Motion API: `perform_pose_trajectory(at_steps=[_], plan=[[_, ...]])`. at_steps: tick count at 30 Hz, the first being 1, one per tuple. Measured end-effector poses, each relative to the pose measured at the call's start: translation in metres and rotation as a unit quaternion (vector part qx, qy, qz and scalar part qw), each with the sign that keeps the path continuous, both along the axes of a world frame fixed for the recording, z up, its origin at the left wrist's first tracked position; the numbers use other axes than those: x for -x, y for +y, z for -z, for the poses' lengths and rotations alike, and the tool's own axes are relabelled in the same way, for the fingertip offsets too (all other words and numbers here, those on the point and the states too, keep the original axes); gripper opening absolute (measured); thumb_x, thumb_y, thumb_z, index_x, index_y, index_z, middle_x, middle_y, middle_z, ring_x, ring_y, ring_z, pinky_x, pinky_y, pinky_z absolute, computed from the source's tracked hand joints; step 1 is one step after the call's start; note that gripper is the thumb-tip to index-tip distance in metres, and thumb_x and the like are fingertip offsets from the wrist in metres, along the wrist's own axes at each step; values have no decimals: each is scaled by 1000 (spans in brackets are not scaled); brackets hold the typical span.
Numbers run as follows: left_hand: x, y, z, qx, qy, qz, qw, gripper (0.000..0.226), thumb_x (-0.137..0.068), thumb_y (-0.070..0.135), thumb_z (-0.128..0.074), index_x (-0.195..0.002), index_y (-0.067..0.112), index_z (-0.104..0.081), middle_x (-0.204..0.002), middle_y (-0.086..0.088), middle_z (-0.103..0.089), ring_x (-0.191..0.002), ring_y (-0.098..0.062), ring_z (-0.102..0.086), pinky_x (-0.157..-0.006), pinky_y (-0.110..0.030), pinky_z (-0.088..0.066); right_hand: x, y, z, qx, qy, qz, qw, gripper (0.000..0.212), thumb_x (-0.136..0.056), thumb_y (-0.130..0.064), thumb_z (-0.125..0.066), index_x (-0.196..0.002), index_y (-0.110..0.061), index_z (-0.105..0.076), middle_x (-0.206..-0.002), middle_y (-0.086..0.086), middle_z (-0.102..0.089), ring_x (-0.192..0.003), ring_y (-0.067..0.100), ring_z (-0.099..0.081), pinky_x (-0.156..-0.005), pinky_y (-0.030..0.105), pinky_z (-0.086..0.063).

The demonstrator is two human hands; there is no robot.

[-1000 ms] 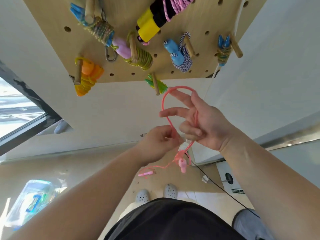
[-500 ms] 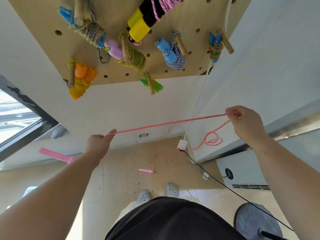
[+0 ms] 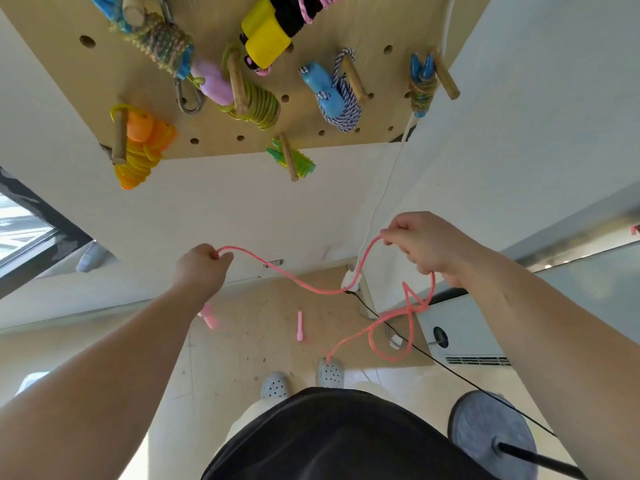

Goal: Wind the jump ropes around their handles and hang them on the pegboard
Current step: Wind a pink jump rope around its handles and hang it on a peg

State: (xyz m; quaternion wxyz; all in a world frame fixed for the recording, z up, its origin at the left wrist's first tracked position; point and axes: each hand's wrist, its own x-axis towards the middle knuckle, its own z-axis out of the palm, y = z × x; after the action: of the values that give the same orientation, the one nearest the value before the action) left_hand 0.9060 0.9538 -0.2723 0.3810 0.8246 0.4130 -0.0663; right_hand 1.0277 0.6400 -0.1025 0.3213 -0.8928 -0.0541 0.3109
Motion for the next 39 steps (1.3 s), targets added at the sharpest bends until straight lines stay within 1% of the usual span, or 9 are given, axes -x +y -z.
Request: perform_pose_trajectory(at_steps=[4, 7, 11, 16, 24, 30, 33, 35, 39], plan=[[-14, -48, -23, 42, -32, 80, 995, 74, -83, 45, -72, -147, 22, -43, -146, -10, -44, -130, -32, -48, -108, -46, -43, 20, 28, -25, -227, 159, 138, 951, 21, -105, -22, -46, -85, -17, -50, -61, -4, -22, -54, 13, -12, -39, 20, -13], [4, -98, -58, 241, -212, 137, 937, 55, -78, 69, -56, -117, 31, -63, -122, 6, -64, -114, -6, -58, -99, -35, -45, 23, 43, -36, -346, 228, 231, 880, 26, -105, -24, -45, -79, -22, -45, -60, -6, -19, -48, 7, -12, -33, 17, -14], [25, -136, -70, 359, -246, 293, 851, 63, -85, 67, -59, -135, 29, -56, -135, -2, -61, -129, -17, -55, -108, -34, -43, 14, 53, -47, -422, 276, 298, 811, 33, -106, -26, -41, -74, -21, -45, -59, -9, -20, -42, 3, -19, -30, 14, -14], [14, -132, -66, 317, -159, 327, 876, 12, -90, 32, -71, -78, 32, -72, -72, 7, -63, -68, -10, -55, -69, -30, -46, -3, 52, -42, -417, 241, 342, 807, 32, -106, -25, -42, -74, -20, -45, -58, -9, -24, -42, 3, -21, -32, 15, -13], [11, -109, -78, 293, -185, 211, 914, 28, -101, 13, -40, -80, 7, -57, -74, -4, -65, -70, -24, -62, -69, -41, -51, -18, 6, -3, -220, 74, 304, 924, 26, -92, -36, -71, -88, -16, -56, -64, -1, -36, -53, 9, -30, -41, 20, -19], [-6, -108, -133, 314, -252, 196, 894, 34, -86, 12, -61, -66, 20, -35, -61, 1, -29, -57, -18, -25, -53, -31, -21, 8, -12, 23, 90, 4, -73, 993, 120, -55, -68, -87, -154, -48, -23, -130, -4, -36, -113, 17, -50, -97, 34, -42], [-21, -106, -152, 175, -269, 255, 912, 37, -83, -3, -62, -67, 16, -35, -59, 9, -30, -53, -14, -28, -50, -22, -26, 17, -11, 42, 175, -71, -165, 968, 36, -76, -70, -72, -100, -44, -72, -116, -13, -49, -103, 12, -56, -88, 33, -47], [-34, -99, -153, 43, -273, 270, 922, 34, -81, 0, -62, -64, 18, -39, -58, 8, -39, -55, -18, -40, -53, -26, -32, 14, -13, 52, 184, -105, -141, 967, 37, -96, -56, -54, -74, -33, -72, -105, -11, -61, -107, 20, -58, -90, 41, -50], [-53, -74, -136, -141, -156, 241, 947, 31, -87, 21, -67, -65, 20, -45, -65, 5, -54, -67, -22, -53, -55, -29, -35, 7, -14, 56, 252, -112, -126, 953, 40, -107, -45, -25, -131, -51, -57, -161, -8, -30, -153, 33, -10, -118, 62, -14]])
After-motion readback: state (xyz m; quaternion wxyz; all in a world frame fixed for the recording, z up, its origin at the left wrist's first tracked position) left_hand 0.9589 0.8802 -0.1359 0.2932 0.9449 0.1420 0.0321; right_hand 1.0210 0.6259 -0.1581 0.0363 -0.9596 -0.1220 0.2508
